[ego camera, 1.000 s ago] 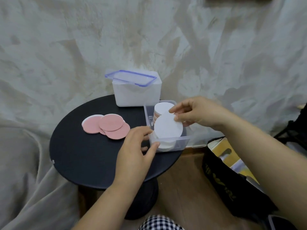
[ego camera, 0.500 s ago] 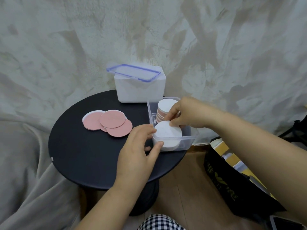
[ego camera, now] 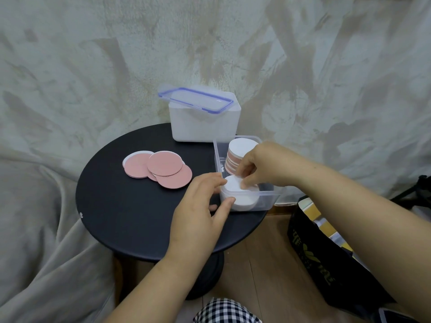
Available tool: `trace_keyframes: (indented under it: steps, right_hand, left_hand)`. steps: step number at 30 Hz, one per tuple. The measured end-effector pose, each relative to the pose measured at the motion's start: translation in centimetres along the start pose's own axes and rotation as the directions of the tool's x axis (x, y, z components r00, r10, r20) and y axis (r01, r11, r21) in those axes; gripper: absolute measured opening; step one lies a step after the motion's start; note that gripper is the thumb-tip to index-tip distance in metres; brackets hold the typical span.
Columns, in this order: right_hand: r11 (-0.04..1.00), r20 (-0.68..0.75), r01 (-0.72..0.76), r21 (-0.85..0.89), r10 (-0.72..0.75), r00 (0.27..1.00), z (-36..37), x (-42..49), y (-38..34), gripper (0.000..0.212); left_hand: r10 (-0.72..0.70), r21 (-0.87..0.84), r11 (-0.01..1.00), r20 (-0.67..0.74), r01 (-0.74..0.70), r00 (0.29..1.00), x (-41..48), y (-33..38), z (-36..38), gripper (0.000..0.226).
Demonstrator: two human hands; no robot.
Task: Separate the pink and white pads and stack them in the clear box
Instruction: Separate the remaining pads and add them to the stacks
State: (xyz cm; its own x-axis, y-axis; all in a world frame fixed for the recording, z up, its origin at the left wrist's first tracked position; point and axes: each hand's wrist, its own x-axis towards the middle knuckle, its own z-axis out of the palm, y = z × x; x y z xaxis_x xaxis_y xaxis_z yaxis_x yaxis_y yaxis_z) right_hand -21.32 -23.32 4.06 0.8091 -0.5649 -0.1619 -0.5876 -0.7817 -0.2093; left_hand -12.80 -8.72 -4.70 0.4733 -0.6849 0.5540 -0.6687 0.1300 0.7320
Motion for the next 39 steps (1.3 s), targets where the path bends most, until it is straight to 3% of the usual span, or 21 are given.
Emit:
trace_keyframes:
  steps: [9,13,16,19,21,24,28,30,35,39]
  right_hand:
    - [0.99,0.041,0.026,-0.136,-0.02,0.999,-0.1,-0.2,-0.5,0.029]
    - [0.981,-0.078,0.086,-0.172,-0.101,0.992,-0.8,-1.1,-0.9,0.024]
    - [0.992,-0.216,0.129,-0.01,-0.128,0.968,-1.9,-1.7,-1.8,0.018]
    - [0.974,-0.228,0.205,0.095,-0.179,0.957,-2.1,-1.6,-4.4,0.019]
    - [0.958,-0.238,0.265,0.112,-0.233,0.943,-1.4,-1.0,-6.4,0.022]
    - [0.952,-0.198,0.292,0.09,-0.27,0.942,0.8,0.7,-9.1,0.032]
    - [0.976,-0.188,0.203,0.077,-0.186,0.964,5.2,3.3,-10.4,0.042]
    - [0.986,-0.175,0.143,0.086,-0.127,0.976,7.2,3.8,-10.3,0.052]
    - [0.985,-0.235,0.09,0.146,-0.054,0.971,9.9,3.2,-9.6,0.061]
    - [0.976,-0.342,0.128,0.174,-0.061,0.938,10.3,2.5,-9.4,0.054]
  left_hand:
    - [-0.065,-0.057,0.996,0.028,0.066,0.997,-0.1,0.2,-0.3,0.03]
    - [-0.104,-0.133,0.985,0.058,0.111,0.993,0.2,0.3,-1.6,0.035]
    - [-0.083,-0.01,0.997,-0.036,0.083,0.996,1.0,-0.9,-3.8,0.031]
    - [-0.102,0.23,0.965,-0.121,0.127,0.987,2.7,-3.3,-6.4,0.022]
    - [-0.15,0.35,0.92,-0.105,0.178,0.983,4.1,-5.3,-7.8,0.025]
    - [-0.196,0.478,0.865,0.043,0.152,0.98,5.5,-7.6,-8.7,0.035]
    - [-0.22,0.514,0.856,0.277,0.049,0.935,6.0,-8.1,-8.7,0.045]
    - [-0.22,0.532,0.846,0.327,0.014,0.919,5.9,-8.3,-8.6,0.042]
    - [-0.172,0.577,0.816,0.251,-0.005,0.953,5.5,-8.2,-9.1,0.039]
    - [-0.222,0.601,0.798,0.221,0.047,0.95,5.0,-7.4,-9.6,0.042]
